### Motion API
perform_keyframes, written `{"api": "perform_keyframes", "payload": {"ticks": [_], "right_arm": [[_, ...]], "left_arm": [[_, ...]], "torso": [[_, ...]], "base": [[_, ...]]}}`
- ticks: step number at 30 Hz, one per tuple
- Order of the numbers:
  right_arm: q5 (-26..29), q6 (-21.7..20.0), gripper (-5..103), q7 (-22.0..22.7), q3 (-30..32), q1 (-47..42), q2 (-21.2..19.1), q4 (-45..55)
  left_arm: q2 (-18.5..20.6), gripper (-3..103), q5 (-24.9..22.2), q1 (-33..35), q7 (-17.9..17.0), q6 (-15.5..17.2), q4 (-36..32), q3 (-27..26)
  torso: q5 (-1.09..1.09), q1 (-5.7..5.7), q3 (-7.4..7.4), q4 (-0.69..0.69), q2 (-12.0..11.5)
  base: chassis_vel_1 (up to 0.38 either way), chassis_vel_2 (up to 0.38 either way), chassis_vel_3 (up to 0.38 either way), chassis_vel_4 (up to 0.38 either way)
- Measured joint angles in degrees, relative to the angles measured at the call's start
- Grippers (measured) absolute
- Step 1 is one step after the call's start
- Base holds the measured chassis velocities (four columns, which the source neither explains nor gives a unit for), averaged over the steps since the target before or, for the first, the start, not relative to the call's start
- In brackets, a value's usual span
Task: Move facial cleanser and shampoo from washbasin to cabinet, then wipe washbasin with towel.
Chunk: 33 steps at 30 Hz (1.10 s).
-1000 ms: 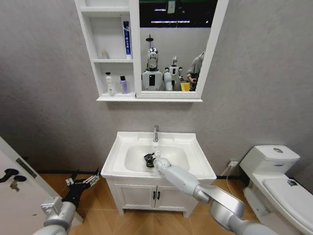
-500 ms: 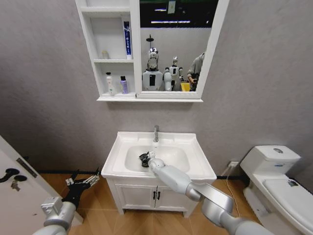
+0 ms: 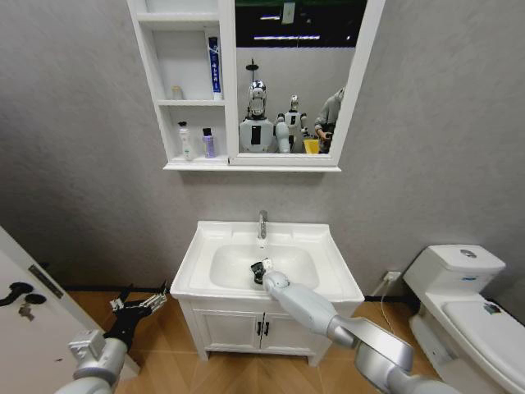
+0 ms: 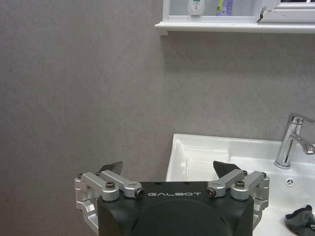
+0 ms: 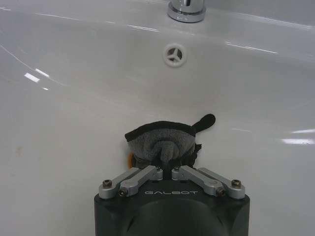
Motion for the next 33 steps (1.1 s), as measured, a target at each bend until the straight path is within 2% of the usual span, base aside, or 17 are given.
{"api": "perform_keyframes", "payload": {"ticks": [6, 15, 19, 25, 33], "right_arm": [[2.4, -3.0, 3, 3.8, 0.6, 0.7, -2.6, 1.9], [3.2, -3.5, 3, 4.6, 2.1, 1.1, -5.0, 1.3], [2.4, -2.5, 3, 3.7, 3.6, 0.0, -3.2, -0.4], [2.6, -2.0, 3, 1.8, 4.3, 0.7, 0.1, -3.5], [4.2, -2.4, 3, 1.7, 4.6, 1.2, 3.2, -4.1]], "left_arm": [[0.0, 100, 0.0, 0.0, 0.0, 0.0, 0.0, 0.0], [0.0, 100, 0.0, 0.0, 0.0, 0.0, 0.0, 0.0], [0.0, 100, 0.0, 0.0, 0.0, 0.0, 0.0, 0.0], [0.0, 100, 0.0, 0.0, 0.0, 0.0, 0.0, 0.0], [0.0, 100, 0.0, 0.0, 0.0, 0.0, 0.0, 0.0]], "torso": [[0.0, 0.0, 0.01, -0.01, 0.0], [-0.01, 0.0, 0.01, 0.0, 0.0], [-0.04, 0.0, -0.01, -0.03, 0.0], [-0.03, -0.01, -0.01, -0.01, 0.0], [-0.01, 0.0, 0.01, 0.0, 0.0]], "base": [[0.0, 0.0, 0.0, 0.0], [0.0, 0.0, 0.0, 0.0], [0.0, 0.0, 0.0, 0.0], [0.0, 0.0, 0.0, 0.0], [0.0, 0.0, 0.0, 0.0]]}}
